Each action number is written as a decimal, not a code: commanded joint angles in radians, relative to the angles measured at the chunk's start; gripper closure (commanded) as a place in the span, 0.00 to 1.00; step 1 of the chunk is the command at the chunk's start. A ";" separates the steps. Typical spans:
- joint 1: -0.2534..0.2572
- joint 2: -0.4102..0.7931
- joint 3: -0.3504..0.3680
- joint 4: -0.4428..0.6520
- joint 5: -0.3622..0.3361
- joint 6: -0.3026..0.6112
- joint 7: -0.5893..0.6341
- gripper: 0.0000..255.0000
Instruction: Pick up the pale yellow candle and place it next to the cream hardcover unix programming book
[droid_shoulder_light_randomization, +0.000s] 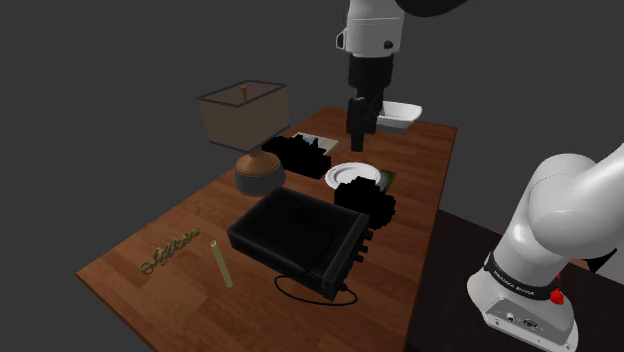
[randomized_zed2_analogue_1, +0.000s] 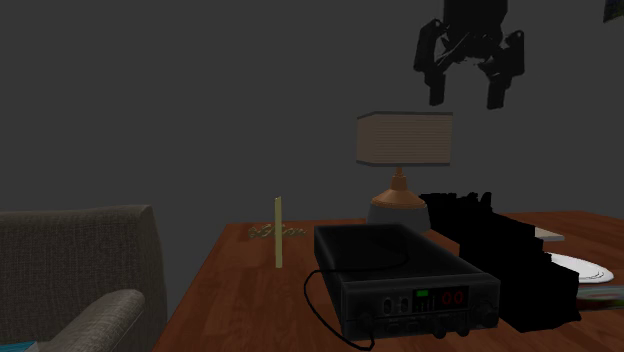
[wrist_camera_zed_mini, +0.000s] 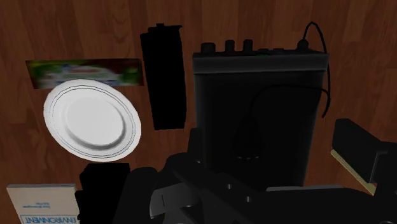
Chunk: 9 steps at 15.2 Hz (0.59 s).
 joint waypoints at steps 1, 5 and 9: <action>0.004 0.053 0.038 0.019 0.007 0.038 0.039 0.00; 0.007 0.178 0.114 0.078 0.000 0.109 0.121 0.00; 0.009 0.318 0.186 0.157 -0.033 0.169 0.211 0.00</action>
